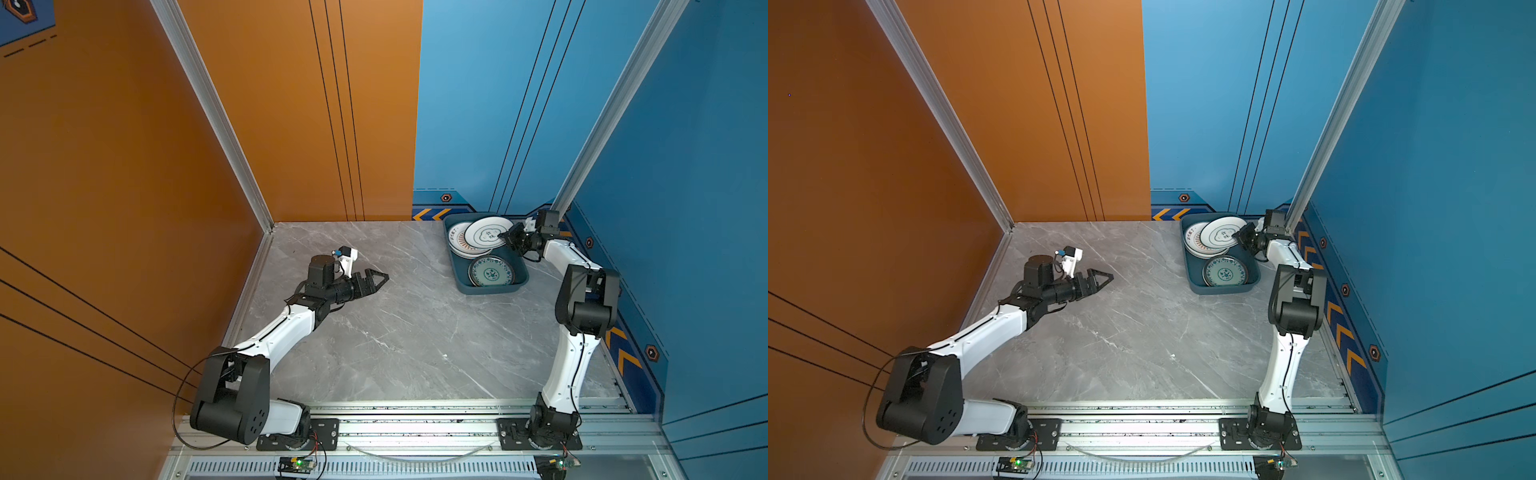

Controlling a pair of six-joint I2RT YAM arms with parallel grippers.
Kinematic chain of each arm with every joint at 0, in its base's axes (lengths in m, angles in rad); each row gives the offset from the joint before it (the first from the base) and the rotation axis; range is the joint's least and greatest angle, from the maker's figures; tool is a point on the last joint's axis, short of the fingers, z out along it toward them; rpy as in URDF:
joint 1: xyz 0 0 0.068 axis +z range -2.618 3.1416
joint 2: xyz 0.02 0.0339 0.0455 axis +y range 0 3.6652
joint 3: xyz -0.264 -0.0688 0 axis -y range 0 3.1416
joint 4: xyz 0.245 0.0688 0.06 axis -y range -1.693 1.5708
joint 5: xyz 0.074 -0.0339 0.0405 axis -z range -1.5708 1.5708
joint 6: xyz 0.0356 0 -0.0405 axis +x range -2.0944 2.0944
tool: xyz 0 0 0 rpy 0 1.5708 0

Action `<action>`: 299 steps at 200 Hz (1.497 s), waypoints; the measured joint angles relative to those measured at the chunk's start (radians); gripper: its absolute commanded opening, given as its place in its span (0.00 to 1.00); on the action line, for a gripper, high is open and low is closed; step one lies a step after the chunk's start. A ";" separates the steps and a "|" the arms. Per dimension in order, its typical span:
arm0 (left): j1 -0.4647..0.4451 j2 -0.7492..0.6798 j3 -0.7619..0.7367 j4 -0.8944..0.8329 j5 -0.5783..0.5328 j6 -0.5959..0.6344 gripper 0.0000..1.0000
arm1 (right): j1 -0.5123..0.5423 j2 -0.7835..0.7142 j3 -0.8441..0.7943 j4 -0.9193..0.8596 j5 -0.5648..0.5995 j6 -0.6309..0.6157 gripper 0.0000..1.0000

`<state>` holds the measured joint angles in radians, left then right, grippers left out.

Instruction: Place the plates into the plastic bin on the countertop

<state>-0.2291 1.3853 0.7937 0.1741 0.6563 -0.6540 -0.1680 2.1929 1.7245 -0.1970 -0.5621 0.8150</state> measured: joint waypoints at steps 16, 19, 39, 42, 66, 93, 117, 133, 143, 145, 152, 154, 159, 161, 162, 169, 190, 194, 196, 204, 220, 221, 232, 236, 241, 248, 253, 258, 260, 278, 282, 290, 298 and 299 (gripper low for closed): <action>0.000 0.003 0.000 0.000 0.000 0.000 0.98 | 0.013 0.026 0.023 -0.027 0.021 -0.010 0.00; 0.000 0.004 0.000 0.000 0.000 0.000 0.98 | 0.015 0.030 0.026 -0.030 0.023 -0.011 0.00; 0.002 0.004 0.000 0.000 0.002 0.000 0.98 | 0.035 0.060 0.051 -0.051 0.031 -0.014 0.00; 0.002 0.004 0.000 -0.001 0.002 0.000 0.98 | 0.038 0.065 0.057 -0.050 0.032 -0.014 0.00; 0.008 0.004 0.000 -0.015 0.003 0.008 0.98 | 0.059 0.083 0.097 -0.064 0.047 -0.018 0.00; 0.017 0.004 0.000 -0.032 0.003 0.015 0.98 | 0.079 0.106 0.154 -0.111 0.063 -0.035 0.22; 0.021 0.004 0.000 -0.040 0.003 0.022 0.98 | 0.092 0.110 0.180 -0.154 0.096 -0.056 0.35; 0.021 0.002 0.000 -0.042 0.003 0.022 0.98 | 0.097 0.111 0.181 -0.185 0.115 -0.073 0.38; 0.021 0.000 0.000 -0.044 0.003 0.023 0.98 | 0.100 0.112 0.181 -0.204 0.126 -0.082 0.40; 0.021 0.000 0.000 -0.044 0.003 0.023 0.98 | 0.100 0.112 0.181 -0.209 0.129 -0.084 0.41; 0.021 -0.002 0.000 -0.045 0.003 0.023 0.98 | 0.102 0.113 0.181 -0.223 0.139 -0.088 0.42; 0.021 -0.003 0.000 -0.045 0.003 0.023 0.98 | 0.102 0.113 0.181 -0.224 0.141 -0.091 0.42; 0.021 -0.004 0.000 -0.045 0.003 0.023 0.98 | 0.102 0.113 0.181 -0.234 0.149 -0.095 0.43; 0.021 -0.005 0.000 -0.045 0.003 0.023 0.98 | 0.103 0.113 0.181 -0.238 0.149 -0.099 0.43; 0.021 -0.005 0.000 -0.045 0.003 0.023 0.98 | 0.103 0.113 0.181 -0.239 0.150 -0.100 0.44; 0.021 -0.006 0.000 -0.045 0.003 0.023 0.98 | 0.103 0.113 0.182 -0.249 0.159 -0.110 0.45; 0.021 -0.009 0.000 -0.045 0.003 0.023 0.98 | 0.111 0.113 0.200 -0.283 0.196 -0.147 0.48; 0.021 -0.009 0.000 -0.045 0.003 0.023 0.98 | 0.114 0.113 0.206 -0.292 0.207 -0.156 0.50; 0.021 -0.010 0.000 -0.045 0.003 0.023 0.98 | 0.115 0.113 0.209 -0.299 0.213 -0.162 0.51; 0.021 -0.010 0.000 -0.045 0.003 0.023 0.98 | 0.120 0.113 0.220 -0.319 0.236 -0.179 0.52; 0.021 -0.011 0.000 -0.053 0.003 0.027 0.98 | 0.132 0.113 0.243 -0.372 0.294 -0.219 0.56; 0.021 -0.011 0.000 -0.053 0.003 0.027 0.98 | 0.133 0.113 0.244 -0.374 0.298 -0.222 0.56; 0.021 -0.013 0.000 -0.064 0.002 0.032 0.98 | 0.142 0.113 0.255 -0.414 0.343 -0.251 0.59; 0.021 -0.015 0.000 -0.068 0.002 0.034 0.98 | 0.145 0.113 0.259 -0.426 0.361 -0.264 0.59; 0.021 -0.016 0.000 -0.073 0.002 0.038 0.98 | 0.150 0.113 0.264 -0.442 0.384 -0.277 0.59; 0.021 -0.018 0.000 -0.079 0.002 0.041 0.98 | 0.155 0.113 0.269 -0.457 0.411 -0.293 0.59; 0.021 -0.019 0.000 -0.084 0.001 0.043 0.98 | 0.158 0.112 0.271 -0.468 0.430 -0.305 0.59; 0.021 -0.021 0.000 -0.088 0.001 0.045 0.98 | 0.162 0.110 0.271 -0.478 0.448 -0.316 0.59; 0.021 -0.023 0.000 -0.090 0.000 0.046 0.98 | 0.163 0.109 0.271 -0.481 0.454 -0.320 0.59; 0.021 -0.030 0.000 -0.106 -0.017 0.060 0.98 | 0.176 0.095 0.271 -0.519 0.520 -0.357 0.60; 0.021 -0.033 0.001 -0.114 -0.027 0.064 0.98 | 0.178 0.088 0.268 -0.522 0.534 -0.365 0.60; 0.022 -0.039 0.002 -0.132 -0.051 0.076 0.98 | 0.183 0.063 0.254 -0.529 0.565 -0.381 0.60; 0.025 -0.049 0.002 -0.153 -0.086 0.095 0.98 | 0.189 0.018 0.224 -0.530 0.596 -0.399 0.61; 0.026 -0.051 0.002 -0.158 -0.095 0.100 0.98 | 0.190 0.006 0.216 -0.529 0.601 -0.401 0.62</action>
<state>-0.2028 1.3342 0.7959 0.0158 0.5617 -0.5541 0.0219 2.1994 1.9408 -0.7261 0.0391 0.4137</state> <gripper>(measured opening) 0.978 0.602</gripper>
